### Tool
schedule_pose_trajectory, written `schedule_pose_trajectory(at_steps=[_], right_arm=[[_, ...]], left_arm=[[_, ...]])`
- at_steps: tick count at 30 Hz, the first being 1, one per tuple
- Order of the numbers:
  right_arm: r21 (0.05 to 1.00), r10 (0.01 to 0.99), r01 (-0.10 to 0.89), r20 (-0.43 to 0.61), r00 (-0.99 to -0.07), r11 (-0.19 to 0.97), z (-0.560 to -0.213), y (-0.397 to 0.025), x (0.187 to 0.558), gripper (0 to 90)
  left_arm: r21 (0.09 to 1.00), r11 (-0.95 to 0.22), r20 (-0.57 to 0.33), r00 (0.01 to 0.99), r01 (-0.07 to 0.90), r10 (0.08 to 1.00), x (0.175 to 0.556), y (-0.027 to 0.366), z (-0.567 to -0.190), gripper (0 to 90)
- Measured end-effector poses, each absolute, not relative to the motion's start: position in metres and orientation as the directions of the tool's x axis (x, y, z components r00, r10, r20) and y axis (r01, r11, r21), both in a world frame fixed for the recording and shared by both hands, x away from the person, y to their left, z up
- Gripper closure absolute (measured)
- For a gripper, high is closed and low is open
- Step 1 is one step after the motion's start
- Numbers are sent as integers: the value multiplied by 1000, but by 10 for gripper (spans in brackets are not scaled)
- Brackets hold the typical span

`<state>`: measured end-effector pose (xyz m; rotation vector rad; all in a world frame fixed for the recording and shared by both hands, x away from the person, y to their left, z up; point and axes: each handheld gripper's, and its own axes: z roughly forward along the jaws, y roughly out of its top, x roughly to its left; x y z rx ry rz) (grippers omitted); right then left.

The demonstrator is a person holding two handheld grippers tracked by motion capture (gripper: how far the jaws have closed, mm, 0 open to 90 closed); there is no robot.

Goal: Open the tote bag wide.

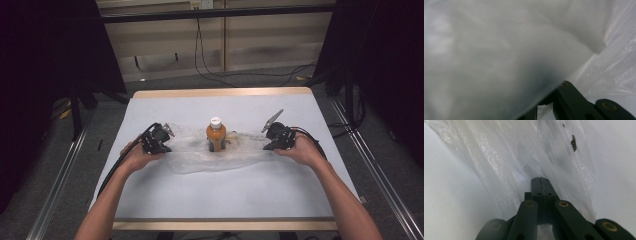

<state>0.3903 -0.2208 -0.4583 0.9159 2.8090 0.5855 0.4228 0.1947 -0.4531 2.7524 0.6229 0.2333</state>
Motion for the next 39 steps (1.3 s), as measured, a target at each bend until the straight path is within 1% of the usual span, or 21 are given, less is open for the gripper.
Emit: schedule_pose_trajectory(at_steps=[1, 3, 5, 7, 9, 13, 16, 20, 21, 23, 27, 29, 31, 33, 36, 38, 39], right_arm=[[396, 591, 536, -21, -807, 746, -458, -220, 389, 900], [387, 594, 528, -64, -802, 756, -458, -217, 388, 900], [384, 591, 523, -80, -803, 761, -458, -216, 388, 900], [387, 604, 535, -73, -794, 751, -458, -216, 389, 900], [400, 620, 542, -91, -780, 740, -459, -217, 391, 900], [412, 634, 552, -85, -769, 725, -460, -218, 392, 900], [414, 625, 541, -94, -775, 732, -460, -219, 391, 900], [401, 611, 539, -70, -788, 741, -459, -221, 390, 900], [396, 610, 542, -61, -790, 741, -458, -222, 388, 900], [397, 601, 526, -84, -795, 752, -459, -221, 387, 900], [401, 602, 525, -89, -793, 751, -459, -222, 387, 900], [407, 612, 530, -95, -785, 744, -459, -222, 388, 900], [406, 612, 532, -91, -785, 743, -459, -222, 389, 900], [421, 618, 537, -78, -782, 732, -459, -223, 388, 900], [477, 636, 555, -10, -772, 682, -458, -226, 387, 900], [517, 634, 552, 23, -773, 654, -457, -229, 388, 900], [537, 639, 557, 42, -768, 634, -455, -230, 388, 900]], left_arm=[[333, -863, 104, 894, 381, 435, 422, 195, -453, 900], [334, -863, 96, 897, 379, 431, 422, 197, -453, 900], [333, -859, 91, 894, 388, 439, 419, 200, -453, 900], [327, -868, 109, 897, 374, 428, 416, 201, -453, 900], [331, -864, 100, 896, 379, 432, 414, 203, -453, 900], [340, -862, 76, 903, 375, 423, 411, 209, -453, 900], [340, -862, 77, 902, 376, 424, 409, 211, -453, 900], [327, -871, 92, 904, 367, 416, 408, 209, -452, 900], [330, -867, 85, 903, 372, 420, 409, 209, -452, 900], [336, -863, 85, 901, 376, 426, 409, 210, -453, 900], [329, -864, 85, 900, 380, 428, 406, 211, -452, 900], [344, -853, 70, 895, 392, 440, 408, 213, -453, 900], [348, -852, 78, 894, 390, 441, 407, 214, -452, 900], [393, -820, 47, 881, 416, 470, 407, 218, -454, 900], [445, -778, -12, 871, 444, 490, 407, 225, -456, 900], [475, -766, -26, 877, 433, 479, 406, 227, -457, 900], [498, -746, -41, 872, 441, 488, 404, 227, -457, 900]])
